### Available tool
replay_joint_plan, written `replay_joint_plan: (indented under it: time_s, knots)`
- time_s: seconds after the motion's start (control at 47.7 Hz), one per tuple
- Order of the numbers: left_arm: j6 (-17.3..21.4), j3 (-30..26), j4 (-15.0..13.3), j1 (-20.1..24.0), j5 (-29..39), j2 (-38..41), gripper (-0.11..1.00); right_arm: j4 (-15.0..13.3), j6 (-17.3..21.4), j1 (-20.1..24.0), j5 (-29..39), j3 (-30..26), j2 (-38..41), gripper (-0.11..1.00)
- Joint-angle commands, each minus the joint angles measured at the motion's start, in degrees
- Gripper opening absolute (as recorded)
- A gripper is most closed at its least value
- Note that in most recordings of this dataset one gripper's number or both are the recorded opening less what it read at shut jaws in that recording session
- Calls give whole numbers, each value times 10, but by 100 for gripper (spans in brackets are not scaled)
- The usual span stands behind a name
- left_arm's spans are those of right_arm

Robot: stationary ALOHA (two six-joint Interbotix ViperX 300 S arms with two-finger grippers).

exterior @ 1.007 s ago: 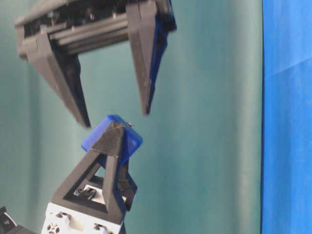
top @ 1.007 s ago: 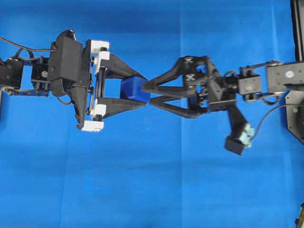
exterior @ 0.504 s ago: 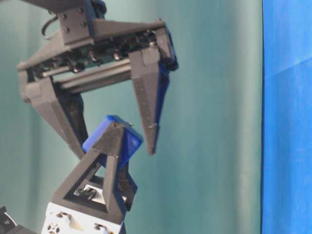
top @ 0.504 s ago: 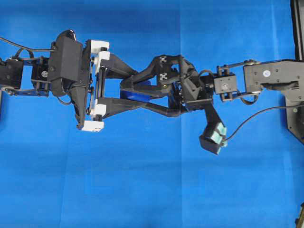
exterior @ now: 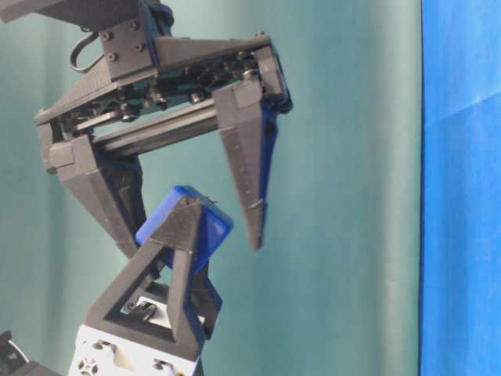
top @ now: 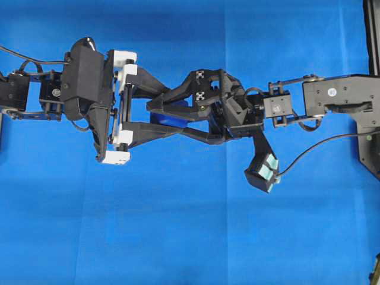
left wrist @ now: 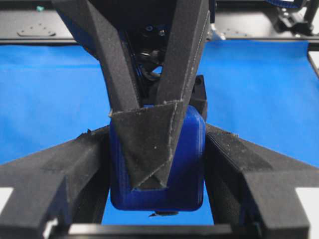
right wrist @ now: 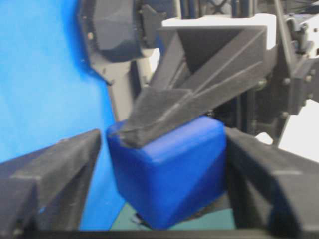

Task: Handover the blue block to the right arm after grasping it with the left arm, then place it in the designated position.
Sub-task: 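Close the right gripper on the cube and open the left gripper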

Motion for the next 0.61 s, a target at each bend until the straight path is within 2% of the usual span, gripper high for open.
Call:
replay_joint_plan:
  time_s: [0.0, 0.042, 0.273, 0.587]
  knots:
    - [0, -18, 0, -3, -7, -8, 46, 4, 4, 1, 33, -16, -16, 55]
    - [0, -18, 0, -3, -7, -6, 46, 5, 5, 0, 43, -18, -18, 48]
    - [1, -19, 0, -6, -4, -5, 46, 8, 7, 4, 18, -17, -25, 48]
    - [8, -20, 0, -6, -5, -4, 46, 9, 7, 11, 18, -16, -25, 48]
